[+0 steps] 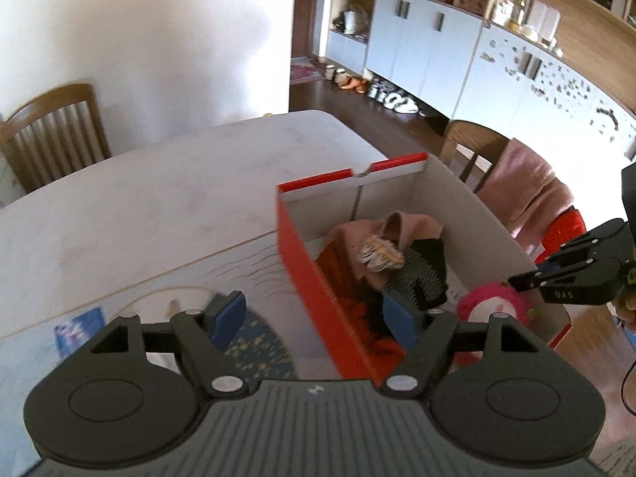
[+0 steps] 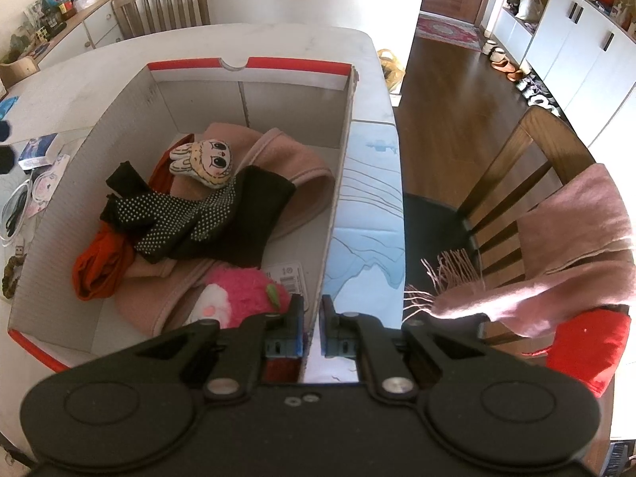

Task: Organize objects
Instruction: 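Move the left tool back to the table toward the brown beaded bracelet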

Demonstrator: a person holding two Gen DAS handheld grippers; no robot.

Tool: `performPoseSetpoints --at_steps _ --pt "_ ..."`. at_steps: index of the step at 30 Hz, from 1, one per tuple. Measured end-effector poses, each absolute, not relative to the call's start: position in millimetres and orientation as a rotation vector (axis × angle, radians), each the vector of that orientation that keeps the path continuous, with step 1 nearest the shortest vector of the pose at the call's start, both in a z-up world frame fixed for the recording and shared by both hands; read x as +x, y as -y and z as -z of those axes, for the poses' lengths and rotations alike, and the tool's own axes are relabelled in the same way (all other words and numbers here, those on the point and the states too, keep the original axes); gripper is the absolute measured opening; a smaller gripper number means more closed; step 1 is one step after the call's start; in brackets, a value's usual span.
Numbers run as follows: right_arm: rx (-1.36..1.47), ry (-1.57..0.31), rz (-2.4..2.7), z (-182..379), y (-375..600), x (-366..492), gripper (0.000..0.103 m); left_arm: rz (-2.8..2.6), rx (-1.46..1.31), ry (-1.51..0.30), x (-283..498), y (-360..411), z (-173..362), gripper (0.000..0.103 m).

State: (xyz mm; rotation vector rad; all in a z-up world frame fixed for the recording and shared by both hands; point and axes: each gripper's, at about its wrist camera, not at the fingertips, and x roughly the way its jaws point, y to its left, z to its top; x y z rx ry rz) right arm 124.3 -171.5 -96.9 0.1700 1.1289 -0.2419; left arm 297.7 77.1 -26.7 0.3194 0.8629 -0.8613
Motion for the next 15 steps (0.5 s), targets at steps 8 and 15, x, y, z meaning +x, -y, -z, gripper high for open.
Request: performPoseSetpoints --at_steps 8,15 --pt "0.171 -1.129 0.251 96 171 123 0.009 0.771 0.238 -0.878 306 -140 26 0.085" --pt "0.166 -1.134 0.262 96 168 125 0.009 0.701 0.203 -0.909 307 -181 48 0.102"
